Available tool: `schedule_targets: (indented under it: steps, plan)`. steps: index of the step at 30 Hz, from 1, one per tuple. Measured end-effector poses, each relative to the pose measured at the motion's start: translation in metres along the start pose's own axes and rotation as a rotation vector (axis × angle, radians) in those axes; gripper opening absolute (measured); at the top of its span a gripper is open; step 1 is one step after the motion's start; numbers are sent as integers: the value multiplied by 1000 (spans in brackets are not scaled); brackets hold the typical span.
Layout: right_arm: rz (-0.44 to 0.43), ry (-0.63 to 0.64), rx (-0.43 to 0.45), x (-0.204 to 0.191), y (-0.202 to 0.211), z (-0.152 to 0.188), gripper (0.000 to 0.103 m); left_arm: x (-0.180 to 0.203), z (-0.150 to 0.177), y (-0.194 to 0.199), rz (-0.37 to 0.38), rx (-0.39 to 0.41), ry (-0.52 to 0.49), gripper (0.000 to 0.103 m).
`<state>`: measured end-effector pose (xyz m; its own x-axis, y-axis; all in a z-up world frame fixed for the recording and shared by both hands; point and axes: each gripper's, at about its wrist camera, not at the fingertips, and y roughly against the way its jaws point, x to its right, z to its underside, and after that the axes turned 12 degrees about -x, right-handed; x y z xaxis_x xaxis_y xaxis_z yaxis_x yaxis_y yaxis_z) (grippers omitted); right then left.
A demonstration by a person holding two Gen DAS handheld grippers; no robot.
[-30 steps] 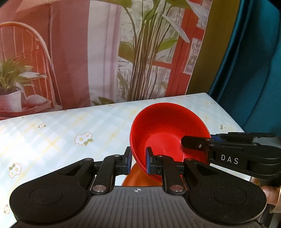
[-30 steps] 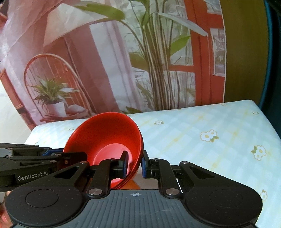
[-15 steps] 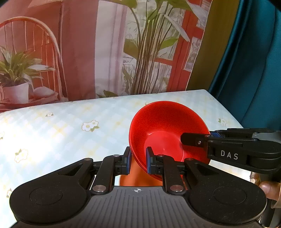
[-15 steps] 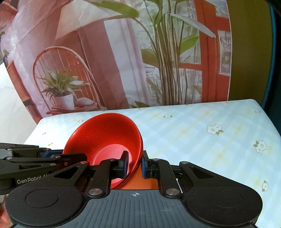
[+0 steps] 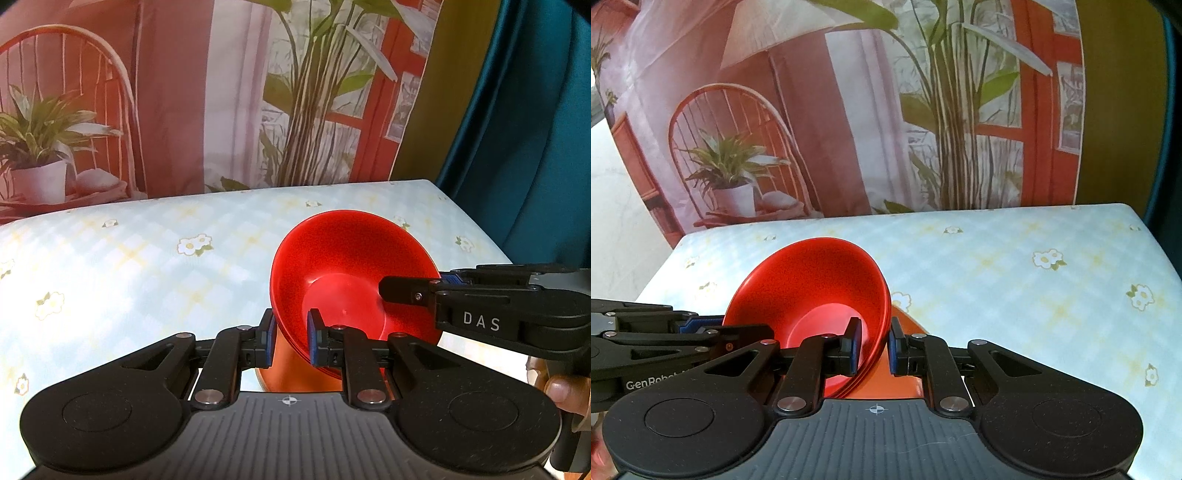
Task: Organize plates and bowls
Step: 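Lower the red bowls onto the orange plate with both grippers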
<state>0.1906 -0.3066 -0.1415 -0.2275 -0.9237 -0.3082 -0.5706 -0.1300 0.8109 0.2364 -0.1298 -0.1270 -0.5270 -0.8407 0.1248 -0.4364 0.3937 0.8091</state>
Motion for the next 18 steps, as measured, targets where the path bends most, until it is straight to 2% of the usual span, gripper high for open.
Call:
schedule_targets:
  steps: [18]
  plan:
    - [23, 9, -44, 3, -13, 21, 13, 2, 16, -15, 23, -53, -4, 19]
